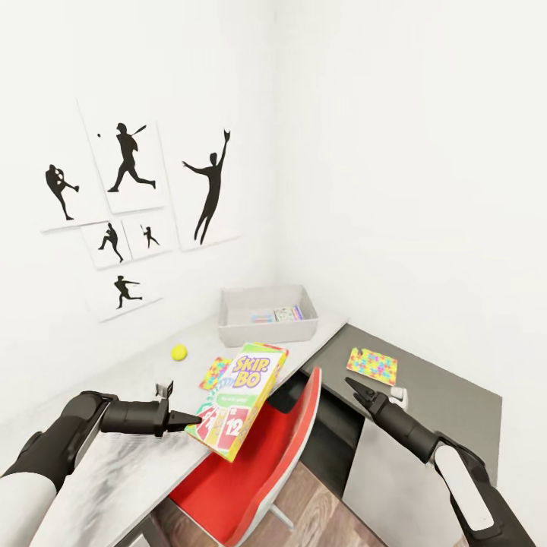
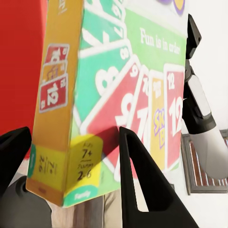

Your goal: Put all the toys in the child's room - the three board games (two on the bed and one on the table), the two jigsaw puzzles on the table, and the tennis ball on the table - inside the toy box on the table in the child's room.

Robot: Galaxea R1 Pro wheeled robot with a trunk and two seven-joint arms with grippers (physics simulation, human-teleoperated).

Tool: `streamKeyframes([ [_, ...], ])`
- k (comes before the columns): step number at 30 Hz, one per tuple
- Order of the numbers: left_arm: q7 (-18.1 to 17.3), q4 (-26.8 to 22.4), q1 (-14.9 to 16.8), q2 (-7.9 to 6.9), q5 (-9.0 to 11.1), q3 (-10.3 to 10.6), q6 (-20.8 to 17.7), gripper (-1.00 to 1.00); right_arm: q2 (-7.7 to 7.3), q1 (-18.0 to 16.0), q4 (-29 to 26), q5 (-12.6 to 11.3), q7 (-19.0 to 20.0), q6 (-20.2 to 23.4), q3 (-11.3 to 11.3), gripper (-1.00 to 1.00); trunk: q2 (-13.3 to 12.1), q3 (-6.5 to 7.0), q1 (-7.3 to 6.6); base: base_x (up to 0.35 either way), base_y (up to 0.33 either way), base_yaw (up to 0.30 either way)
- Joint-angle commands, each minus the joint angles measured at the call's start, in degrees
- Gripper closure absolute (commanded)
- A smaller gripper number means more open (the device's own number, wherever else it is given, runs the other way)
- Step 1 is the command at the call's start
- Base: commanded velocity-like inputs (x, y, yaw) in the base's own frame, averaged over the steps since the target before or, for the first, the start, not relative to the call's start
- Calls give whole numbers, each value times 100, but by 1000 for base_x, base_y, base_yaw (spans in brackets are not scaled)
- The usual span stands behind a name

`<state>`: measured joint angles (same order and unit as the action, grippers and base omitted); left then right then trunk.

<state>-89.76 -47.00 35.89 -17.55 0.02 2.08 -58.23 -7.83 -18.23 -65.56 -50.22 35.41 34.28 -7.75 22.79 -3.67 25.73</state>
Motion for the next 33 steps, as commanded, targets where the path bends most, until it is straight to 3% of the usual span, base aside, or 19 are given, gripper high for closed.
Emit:
streamKeyframes([
  [1, -24, -2, 6, -4, -1, 16, -48, 100, 1, -5, -1, -32, 1, 43, -7, -100, 13, -13, 5, 171, 0, 0],
  [12, -24, -2, 6, -3, -2, 12, -41, 100, 1, -5, -1, -32, 1, 43, -7, -100, 13, -13, 5, 137, -9, 0],
  [22, -24, -2, 6, -3, -2, 11, -40, 100, 1, -5, -1, -30, 1, 40, 1, -100, 13, -13, 5, 197, -186, 6],
  [33, -24, -2, 6, -3, -2, 20, -40, 100, -8, -5, -157, -29, 1, 35, 1, -100, 13, -3, 5, 162, -158, 154],
])
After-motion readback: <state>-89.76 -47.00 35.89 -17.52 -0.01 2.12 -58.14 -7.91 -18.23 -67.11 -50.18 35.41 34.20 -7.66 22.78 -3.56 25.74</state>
